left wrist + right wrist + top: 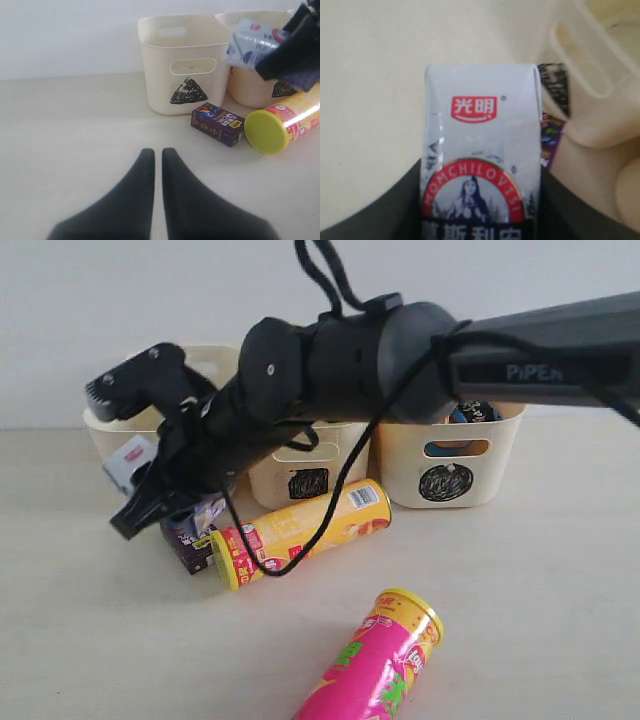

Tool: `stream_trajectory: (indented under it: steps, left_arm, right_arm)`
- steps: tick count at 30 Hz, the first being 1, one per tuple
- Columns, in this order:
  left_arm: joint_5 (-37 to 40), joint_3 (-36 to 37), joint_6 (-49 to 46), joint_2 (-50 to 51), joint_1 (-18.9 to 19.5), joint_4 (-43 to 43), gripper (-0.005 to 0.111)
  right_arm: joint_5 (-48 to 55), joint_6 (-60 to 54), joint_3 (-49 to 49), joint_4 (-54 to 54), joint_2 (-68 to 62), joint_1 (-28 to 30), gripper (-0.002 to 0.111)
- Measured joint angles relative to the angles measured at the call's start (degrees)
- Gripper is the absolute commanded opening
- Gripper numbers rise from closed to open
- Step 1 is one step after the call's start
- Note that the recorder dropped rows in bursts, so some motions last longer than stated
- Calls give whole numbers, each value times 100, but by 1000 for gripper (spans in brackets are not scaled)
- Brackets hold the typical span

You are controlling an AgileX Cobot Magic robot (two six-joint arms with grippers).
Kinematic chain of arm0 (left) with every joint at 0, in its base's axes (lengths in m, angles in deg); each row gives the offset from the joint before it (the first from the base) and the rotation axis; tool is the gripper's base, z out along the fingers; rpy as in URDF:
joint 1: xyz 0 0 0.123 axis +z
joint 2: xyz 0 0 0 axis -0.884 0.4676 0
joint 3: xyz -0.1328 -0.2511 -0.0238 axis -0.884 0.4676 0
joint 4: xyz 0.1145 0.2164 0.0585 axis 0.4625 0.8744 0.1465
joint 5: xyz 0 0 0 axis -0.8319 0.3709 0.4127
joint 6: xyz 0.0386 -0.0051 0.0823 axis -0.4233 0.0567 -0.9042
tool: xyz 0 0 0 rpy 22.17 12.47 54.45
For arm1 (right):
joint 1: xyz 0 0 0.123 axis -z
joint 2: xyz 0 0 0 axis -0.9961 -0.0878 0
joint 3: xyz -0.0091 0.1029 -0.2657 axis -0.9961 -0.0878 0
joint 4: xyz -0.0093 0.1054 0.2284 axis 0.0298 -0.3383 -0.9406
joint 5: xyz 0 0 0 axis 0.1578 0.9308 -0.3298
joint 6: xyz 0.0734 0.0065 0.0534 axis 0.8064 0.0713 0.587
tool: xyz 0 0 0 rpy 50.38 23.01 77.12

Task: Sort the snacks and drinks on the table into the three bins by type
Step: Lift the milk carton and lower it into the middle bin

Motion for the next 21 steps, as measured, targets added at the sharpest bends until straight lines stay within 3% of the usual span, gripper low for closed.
stream_trajectory:
  steps: [10, 21]
  left_arm:
    - [0, 0, 0, 0, 0, 0, 4]
    - [0, 0, 0, 0, 0, 0, 4]
  right_arm:
    - [-1631, 389, 0, 27, 164, 995, 1]
    - [-3381, 430, 0, 27, -222, 1514, 1]
